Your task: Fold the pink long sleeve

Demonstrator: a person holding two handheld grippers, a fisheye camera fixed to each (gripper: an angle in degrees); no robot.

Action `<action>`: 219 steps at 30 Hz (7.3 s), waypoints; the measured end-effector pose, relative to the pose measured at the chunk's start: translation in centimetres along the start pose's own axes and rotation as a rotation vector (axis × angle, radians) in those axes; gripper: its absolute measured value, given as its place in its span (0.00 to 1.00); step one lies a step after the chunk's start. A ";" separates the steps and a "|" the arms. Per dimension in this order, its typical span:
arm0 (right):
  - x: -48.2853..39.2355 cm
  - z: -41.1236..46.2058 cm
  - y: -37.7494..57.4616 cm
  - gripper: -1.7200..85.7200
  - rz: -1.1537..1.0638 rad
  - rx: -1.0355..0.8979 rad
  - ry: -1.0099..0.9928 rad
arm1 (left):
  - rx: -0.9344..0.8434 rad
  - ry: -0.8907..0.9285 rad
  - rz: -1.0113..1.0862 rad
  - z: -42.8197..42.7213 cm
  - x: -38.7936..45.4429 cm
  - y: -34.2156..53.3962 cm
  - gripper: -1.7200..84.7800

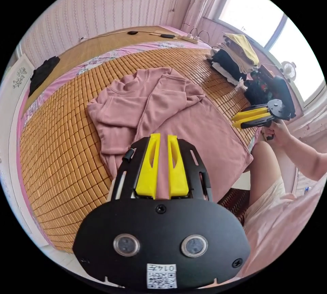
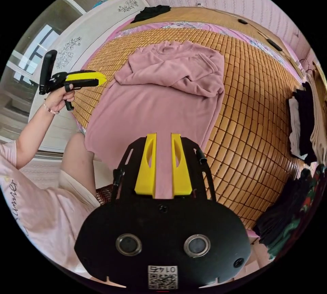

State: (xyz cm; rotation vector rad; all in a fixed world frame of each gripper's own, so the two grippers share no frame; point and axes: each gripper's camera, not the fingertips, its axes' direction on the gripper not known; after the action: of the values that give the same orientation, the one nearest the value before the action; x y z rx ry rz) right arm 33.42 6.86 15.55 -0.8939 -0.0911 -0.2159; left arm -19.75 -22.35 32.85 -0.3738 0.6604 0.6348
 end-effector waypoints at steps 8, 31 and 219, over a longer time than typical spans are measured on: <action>-1.7 0.2 -4.7 0.11 -0.064 0.009 0.034 | -0.322 -0.033 0.004 11.5 0.8 -10.1 0.15; -13.1 0.5 -4.7 0.13 -0.218 0.021 0.041 | 0.383 -0.062 -0.546 -15.5 -17.2 22.5 0.02; 30.8 -15.4 25.4 0.19 0.483 0.389 0.217 | -0.152 0.301 0.733 38.7 35.7 -13.4 0.09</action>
State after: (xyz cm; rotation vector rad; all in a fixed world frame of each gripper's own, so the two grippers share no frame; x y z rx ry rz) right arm 69.00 5.71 -8.25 -0.4797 0.2757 0.1545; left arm 28.19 2.38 39.13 -0.3683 1.0530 1.3481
